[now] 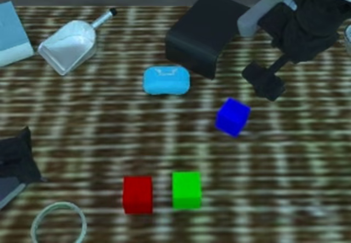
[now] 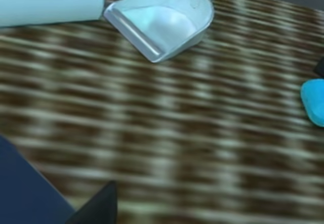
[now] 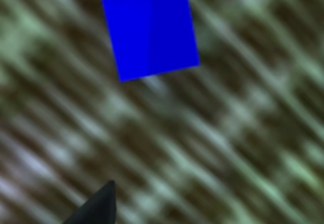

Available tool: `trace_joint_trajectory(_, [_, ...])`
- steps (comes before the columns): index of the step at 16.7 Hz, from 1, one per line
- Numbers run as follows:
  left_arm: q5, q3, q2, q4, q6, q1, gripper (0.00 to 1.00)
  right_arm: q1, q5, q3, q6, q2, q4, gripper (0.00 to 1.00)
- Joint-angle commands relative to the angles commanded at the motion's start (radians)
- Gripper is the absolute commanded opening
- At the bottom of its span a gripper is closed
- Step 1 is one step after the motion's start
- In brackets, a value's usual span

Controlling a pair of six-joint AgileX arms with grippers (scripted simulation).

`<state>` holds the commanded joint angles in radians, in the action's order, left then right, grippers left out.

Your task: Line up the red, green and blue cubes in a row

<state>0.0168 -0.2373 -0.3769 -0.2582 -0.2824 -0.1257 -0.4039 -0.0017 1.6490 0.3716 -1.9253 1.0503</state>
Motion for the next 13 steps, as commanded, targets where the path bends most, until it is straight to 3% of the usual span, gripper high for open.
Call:
trace_joint_trajectory(7, [-0.015, 0.219, 0.337, 0.232, 0.253, 0.134, 1.00, -0.088, 0.005, 0.402, 0.085, -0.408, 0.218, 1.00])
trace_joint_trajectory(13, [-0.017, 0.237, 0.377, 0.258, 0.282, 0.146, 1.00, -0.097, 0.007, 0.442, 0.094, -0.448, 0.238, 1.00])
